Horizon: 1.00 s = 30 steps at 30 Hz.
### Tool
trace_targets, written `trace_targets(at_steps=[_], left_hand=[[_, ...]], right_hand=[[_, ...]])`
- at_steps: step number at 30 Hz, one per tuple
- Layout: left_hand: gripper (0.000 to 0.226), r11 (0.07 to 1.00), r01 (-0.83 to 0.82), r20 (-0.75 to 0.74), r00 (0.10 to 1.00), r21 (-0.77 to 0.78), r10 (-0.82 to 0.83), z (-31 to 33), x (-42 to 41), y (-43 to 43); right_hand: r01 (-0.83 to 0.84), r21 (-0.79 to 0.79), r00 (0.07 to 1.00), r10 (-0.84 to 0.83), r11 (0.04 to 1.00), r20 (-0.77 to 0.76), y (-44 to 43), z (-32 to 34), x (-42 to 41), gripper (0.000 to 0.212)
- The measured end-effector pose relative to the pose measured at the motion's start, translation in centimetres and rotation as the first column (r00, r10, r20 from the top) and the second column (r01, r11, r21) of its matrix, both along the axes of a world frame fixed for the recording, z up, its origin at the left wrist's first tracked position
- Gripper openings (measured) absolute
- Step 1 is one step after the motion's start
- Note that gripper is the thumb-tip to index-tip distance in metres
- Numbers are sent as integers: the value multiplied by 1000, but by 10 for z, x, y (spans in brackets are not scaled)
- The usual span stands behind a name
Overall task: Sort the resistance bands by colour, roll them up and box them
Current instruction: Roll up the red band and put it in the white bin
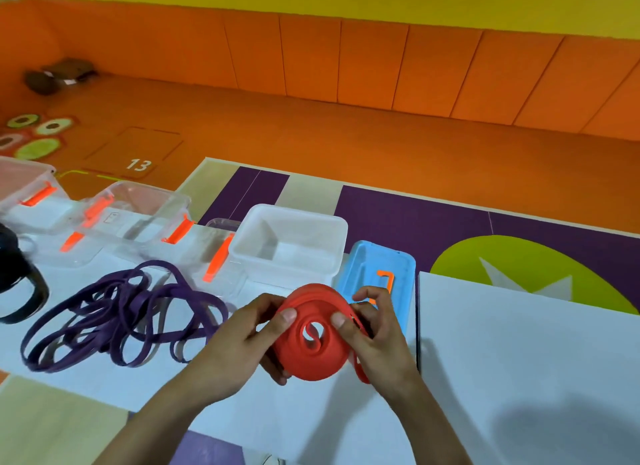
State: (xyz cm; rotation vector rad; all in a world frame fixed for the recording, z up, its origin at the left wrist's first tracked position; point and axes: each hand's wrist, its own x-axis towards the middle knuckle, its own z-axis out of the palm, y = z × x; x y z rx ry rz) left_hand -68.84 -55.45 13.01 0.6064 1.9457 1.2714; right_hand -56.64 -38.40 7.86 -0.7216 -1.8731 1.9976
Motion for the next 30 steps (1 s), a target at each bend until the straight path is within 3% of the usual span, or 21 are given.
trace_targets(at_steps=[5, 8, 11, 16, 22, 25, 30], left_hand=[[43, 937, -338, 158, 934, 90, 321, -25, 0, -2], [41, 904, -426, 156, 896, 45, 415, -36, -13, 0], [41, 889, -455, 25, 889, -57, 457, -44, -37, 13], [22, 898, -431, -40, 903, -93, 429, -47, -90, 39], [39, 957, -281, -130, 954, -69, 270, -65, -186, 79], [18, 978, -200, -95, 976, -65, 194, -79, -220, 101], [22, 968, -44, -29, 999, -247, 38, -120, -266, 131]], right_hand=[[108, 177, 994, -105, 978, -27, -14, -24, -18, 19], [61, 325, 997, -74, 944, 26, -27, -31, -31, 28], [-15, 330, 995, -20, 944, 101, -32, -35, -52, 39], [48, 252, 985, -87, 967, 147, -19, -35, -111, 47], [45, 141, 950, -86, 989, 299, 16, -41, -199, 48], [87, 146, 917, -136, 985, 374, 36, -58, -234, 45], [2, 176, 790, -109, 984, 603, 63, -97, -269, 43]])
